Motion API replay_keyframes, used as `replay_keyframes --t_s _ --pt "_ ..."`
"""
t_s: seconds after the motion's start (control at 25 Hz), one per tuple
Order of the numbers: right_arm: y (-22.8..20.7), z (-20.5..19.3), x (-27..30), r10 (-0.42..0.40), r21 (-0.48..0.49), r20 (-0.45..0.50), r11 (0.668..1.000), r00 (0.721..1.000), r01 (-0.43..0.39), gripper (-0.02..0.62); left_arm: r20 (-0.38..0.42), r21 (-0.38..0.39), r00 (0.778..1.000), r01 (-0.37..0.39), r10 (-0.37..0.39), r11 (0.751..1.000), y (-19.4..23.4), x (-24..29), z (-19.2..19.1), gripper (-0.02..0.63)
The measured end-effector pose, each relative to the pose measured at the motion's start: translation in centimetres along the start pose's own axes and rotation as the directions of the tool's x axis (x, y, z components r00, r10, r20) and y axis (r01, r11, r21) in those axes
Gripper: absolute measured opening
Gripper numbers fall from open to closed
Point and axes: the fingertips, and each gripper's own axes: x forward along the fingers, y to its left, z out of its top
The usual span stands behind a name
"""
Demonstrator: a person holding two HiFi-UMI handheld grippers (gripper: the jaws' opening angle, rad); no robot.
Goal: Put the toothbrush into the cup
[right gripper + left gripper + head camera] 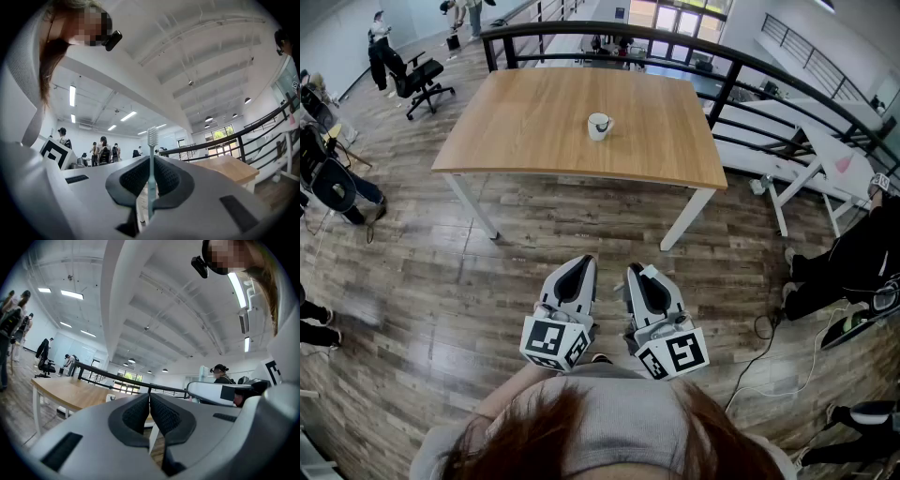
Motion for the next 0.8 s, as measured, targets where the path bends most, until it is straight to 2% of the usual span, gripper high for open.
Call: replay_keyframes --t_s 0.24,0.52,0.8 --pt "-1.4 0.4 -0.5 0.039 -0.006 0.011 0.999 0.999 -0.039 0.031 0.019 -0.008 0.999 -0.040 0.040 0.999 -1.0 0.8 -0.1 0.008" --pt "-2.9 -0.7 -0.3 0.041 0.028 -0.020 0.999 0.999 -0.041 0.031 0.005 -0.003 0.997 -0.072 0.072 0.997 -0.8 1.4 -0.8 0.008" --pt "-4.7 -1.2 1.2 0.024 0.023 -0.024 0.999 0.999 -0.024 0.031 0.010 0.000 0.998 -0.060 0.060 0.998 0.2 3.6 -1.0 0.008"
